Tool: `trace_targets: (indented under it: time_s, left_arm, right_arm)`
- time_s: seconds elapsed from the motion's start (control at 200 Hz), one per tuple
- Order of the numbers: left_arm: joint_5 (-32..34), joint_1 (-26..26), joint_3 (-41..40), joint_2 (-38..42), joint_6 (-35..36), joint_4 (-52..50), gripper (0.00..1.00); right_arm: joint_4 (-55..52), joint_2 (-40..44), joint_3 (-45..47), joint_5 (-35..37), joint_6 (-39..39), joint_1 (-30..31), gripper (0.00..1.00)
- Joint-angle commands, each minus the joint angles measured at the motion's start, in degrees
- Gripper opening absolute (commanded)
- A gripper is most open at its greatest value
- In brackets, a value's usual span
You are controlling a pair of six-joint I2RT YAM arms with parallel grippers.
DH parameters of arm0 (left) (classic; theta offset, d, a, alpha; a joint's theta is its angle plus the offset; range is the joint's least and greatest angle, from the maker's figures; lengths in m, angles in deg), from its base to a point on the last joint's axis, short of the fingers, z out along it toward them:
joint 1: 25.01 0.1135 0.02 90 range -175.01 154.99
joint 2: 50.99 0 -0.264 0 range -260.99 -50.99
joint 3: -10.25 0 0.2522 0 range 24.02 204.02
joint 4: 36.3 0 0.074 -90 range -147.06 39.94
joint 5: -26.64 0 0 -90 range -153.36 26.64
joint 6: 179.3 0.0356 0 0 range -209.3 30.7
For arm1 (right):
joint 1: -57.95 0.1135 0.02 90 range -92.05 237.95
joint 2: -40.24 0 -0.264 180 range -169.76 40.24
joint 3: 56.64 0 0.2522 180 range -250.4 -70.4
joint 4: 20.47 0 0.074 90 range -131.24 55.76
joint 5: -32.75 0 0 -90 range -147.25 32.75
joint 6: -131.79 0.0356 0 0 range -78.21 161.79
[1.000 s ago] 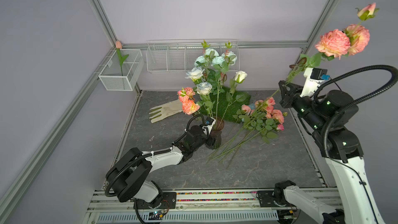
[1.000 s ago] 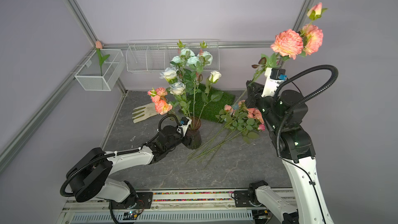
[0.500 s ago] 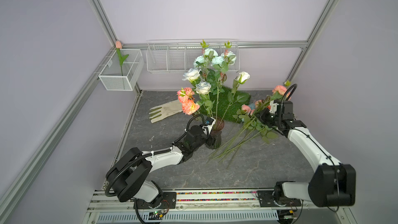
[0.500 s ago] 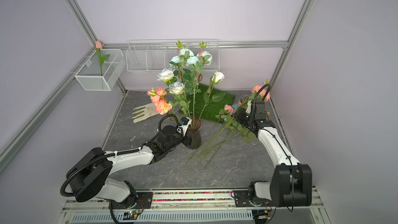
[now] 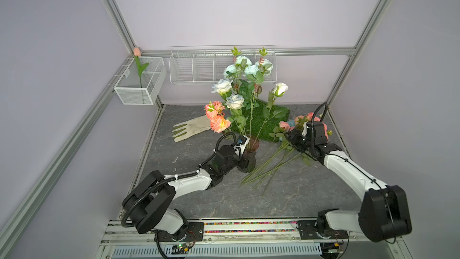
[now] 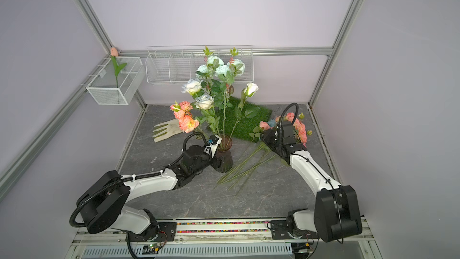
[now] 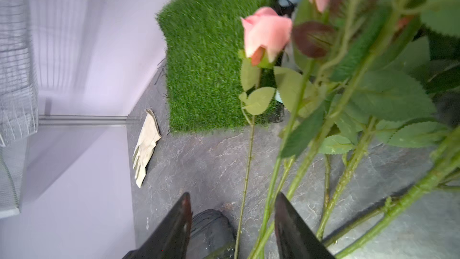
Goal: Pick out pink flowers from the vase
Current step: Place the flower at the center of the board.
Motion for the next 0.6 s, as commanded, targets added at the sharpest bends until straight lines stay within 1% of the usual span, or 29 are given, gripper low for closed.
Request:
trace_targets:
  time_s: [0.0,0.045,0.07,0.14,0.18,0.265,0.325,0.395,0.5,0.595]
  left_arm:
    - [0.7,0.3,-1.8,-3.2,1.5,-11.2,0.0]
    - [0.7,0.3,-1.8,-3.2,1.5,-11.2,0.0]
    - [0.7,0.3,-1.8,-3.1,1.5,-11.2,0.0]
    - [0.7,0.3,-1.8,-3.1,1.5,-11.3,0.0]
    - [0.8,0.3,-1.8,-3.1,1.5,-11.3,0.0]
    - [0.7,0.3,-1.8,-3.4,1.5,-11.2,0.0]
    - [0.7,0.3,-1.8,-3.4,1.5,-11.2,0.0]
    - [0.6,0.3,-1.7,-3.5,1.6,-11.4,0.0]
    - [0.6,0.3,-1.7,-3.4,1.6,-11.5,0.0]
    - [0.6,0.3,-1.6,-3.4,1.7,-11.8,0.0]
  right_arm:
    - [-8.6,6.0,-1.3,11.7,-7.2,3.7,0.55]
    - [-8.6,7.9,-1.5,11.8,-9.4,5.1,0.55]
    - [-7.6,8.9,-1.5,10.5,-11.2,5.9,0.53]
    - [-1.3,10.8,-1.7,2.0,-18.4,8.5,0.48]
    - [1.6,11.6,-2.4,-3.6,-22.2,10.3,0.47]
    - [3.5,11.4,-5.6,-13.4,-28.5,14.7,0.44]
    - [3.1,10.2,-8.6,-17.5,-31.1,17.7,0.41]
    - [3.8,7.9,-11.4,-20.6,-32.0,20.1,0.35]
    - [5.7,3.0,-15.6,-23.9,-33.3,21.5,0.27]
    - [2.9,-3.3,-22.0,-29.6,-36.1,22.1,0.25]
